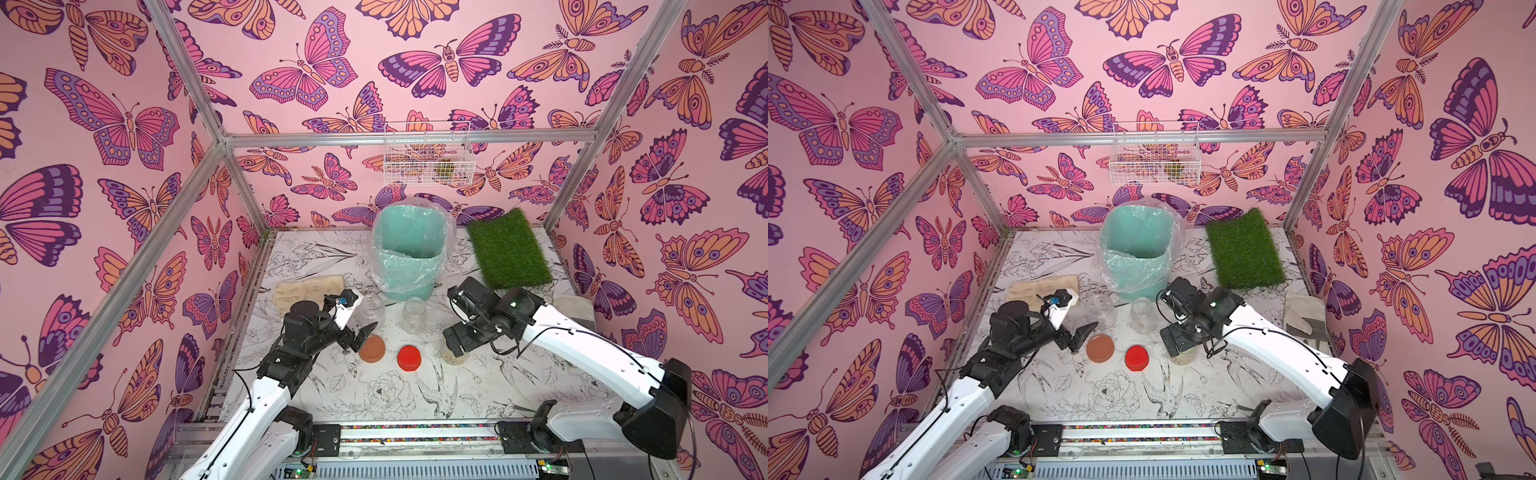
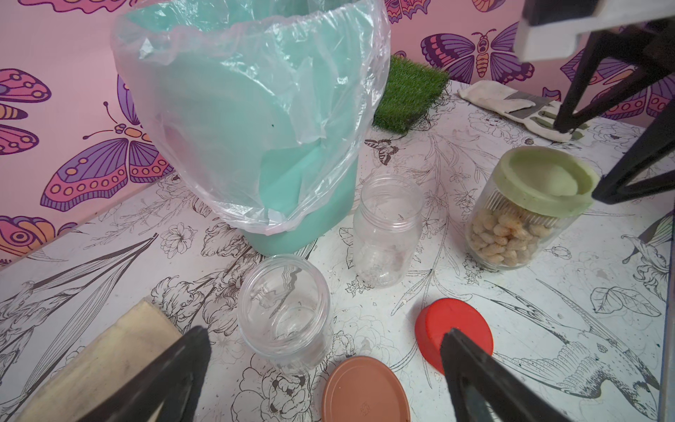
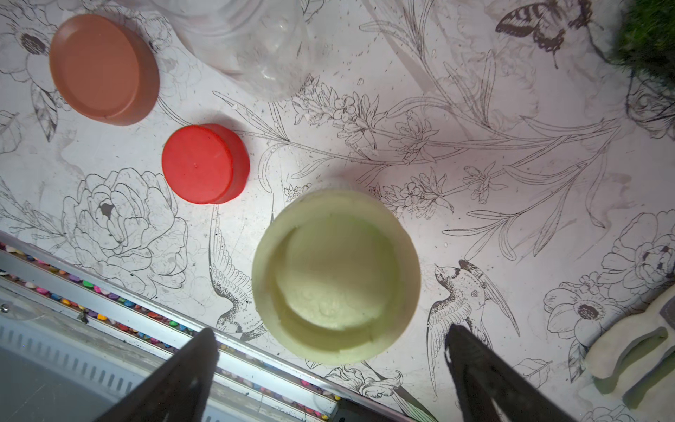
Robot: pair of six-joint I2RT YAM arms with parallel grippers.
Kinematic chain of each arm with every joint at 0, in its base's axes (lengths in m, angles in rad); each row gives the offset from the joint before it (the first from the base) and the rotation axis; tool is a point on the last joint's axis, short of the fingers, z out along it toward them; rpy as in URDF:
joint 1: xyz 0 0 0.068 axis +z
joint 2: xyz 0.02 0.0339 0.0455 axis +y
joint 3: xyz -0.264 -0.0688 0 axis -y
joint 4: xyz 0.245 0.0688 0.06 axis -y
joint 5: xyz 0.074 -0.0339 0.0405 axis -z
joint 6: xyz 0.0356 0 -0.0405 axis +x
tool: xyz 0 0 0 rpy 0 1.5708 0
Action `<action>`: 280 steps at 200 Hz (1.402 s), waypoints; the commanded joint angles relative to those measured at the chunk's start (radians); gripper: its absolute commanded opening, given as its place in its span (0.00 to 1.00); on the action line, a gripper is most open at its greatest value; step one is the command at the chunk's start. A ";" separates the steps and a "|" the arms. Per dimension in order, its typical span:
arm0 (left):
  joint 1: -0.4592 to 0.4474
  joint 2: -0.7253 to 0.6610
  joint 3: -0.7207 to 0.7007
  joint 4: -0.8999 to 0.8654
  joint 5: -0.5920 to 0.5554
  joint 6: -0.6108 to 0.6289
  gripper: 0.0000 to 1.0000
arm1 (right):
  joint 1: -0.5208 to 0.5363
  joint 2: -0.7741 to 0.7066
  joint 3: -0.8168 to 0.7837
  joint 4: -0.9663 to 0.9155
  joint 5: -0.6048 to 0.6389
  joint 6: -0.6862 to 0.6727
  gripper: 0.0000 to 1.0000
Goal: Empty moldy peanuts from jars
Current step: Pick up the jar from the center of the board.
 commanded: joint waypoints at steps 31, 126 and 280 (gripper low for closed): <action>-0.005 -0.006 -0.027 0.024 0.000 0.012 1.00 | 0.003 0.086 0.038 -0.041 0.055 0.037 0.99; -0.005 0.016 -0.019 0.029 0.001 0.008 1.00 | 0.001 0.148 -0.035 0.051 0.023 0.063 0.97; -0.011 0.019 -0.014 0.029 -0.007 -0.002 1.00 | -0.006 0.149 -0.124 0.154 0.030 0.098 0.89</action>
